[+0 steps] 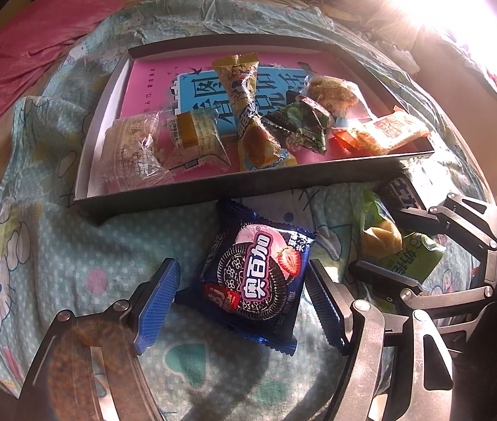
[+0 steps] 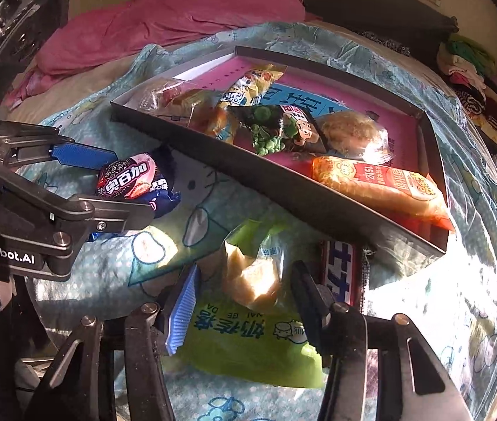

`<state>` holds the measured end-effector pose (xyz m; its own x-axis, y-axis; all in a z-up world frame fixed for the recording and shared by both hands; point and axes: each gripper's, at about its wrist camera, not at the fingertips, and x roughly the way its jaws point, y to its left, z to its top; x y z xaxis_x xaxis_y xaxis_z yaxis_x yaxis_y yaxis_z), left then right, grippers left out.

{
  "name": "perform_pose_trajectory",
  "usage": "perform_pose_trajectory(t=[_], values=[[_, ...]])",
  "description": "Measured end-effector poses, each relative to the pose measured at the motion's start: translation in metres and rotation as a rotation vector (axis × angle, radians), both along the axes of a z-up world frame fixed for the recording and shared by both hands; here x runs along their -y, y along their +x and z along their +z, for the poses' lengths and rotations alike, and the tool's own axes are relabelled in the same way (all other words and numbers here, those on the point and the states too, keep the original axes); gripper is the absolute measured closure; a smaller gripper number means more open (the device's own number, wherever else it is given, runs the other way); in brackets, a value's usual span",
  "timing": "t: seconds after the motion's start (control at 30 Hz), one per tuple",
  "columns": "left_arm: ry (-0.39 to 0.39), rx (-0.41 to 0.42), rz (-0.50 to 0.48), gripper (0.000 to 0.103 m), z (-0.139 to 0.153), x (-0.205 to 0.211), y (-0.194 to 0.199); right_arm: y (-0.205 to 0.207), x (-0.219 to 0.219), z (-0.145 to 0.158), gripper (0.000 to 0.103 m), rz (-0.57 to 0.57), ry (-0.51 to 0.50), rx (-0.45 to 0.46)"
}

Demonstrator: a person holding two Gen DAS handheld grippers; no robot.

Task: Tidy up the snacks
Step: 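Move left tool to the blue Oreo-style packet while right tool approaches the green snack bag, then close left tool on the blue packet while right tool grips the green snack bag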

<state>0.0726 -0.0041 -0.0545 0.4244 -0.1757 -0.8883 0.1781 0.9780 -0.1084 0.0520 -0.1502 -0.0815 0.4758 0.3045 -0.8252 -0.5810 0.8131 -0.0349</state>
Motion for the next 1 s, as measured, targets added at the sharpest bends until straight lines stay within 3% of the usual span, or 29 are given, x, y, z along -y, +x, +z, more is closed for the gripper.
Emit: perform_pose_trajectory(t=[0.23, 0.53, 0.7, 1.0], values=[[0.014, -0.001, 0.001, 0.028, -0.004, 0.002, 0.001, 0.001, 0.006, 0.006, 0.068, -0.015, 0.047, -0.001], [-0.018, 0.008, 0.002, 0.029, -0.006, 0.001, 0.005, 0.004, 0.017, 0.015, 0.069, -0.043, 0.134, -0.018], [-0.058, 0.016, -0.012, 0.046, -0.005, -0.001, 0.006, 0.004, 0.023, 0.023, 0.070, -0.055, 0.184, -0.001], [-0.151, 0.040, -0.011, 0.049, 0.012, -0.007, 0.003, 0.004, 0.032, 0.036, 0.070, -0.070, 0.256, 0.037]])
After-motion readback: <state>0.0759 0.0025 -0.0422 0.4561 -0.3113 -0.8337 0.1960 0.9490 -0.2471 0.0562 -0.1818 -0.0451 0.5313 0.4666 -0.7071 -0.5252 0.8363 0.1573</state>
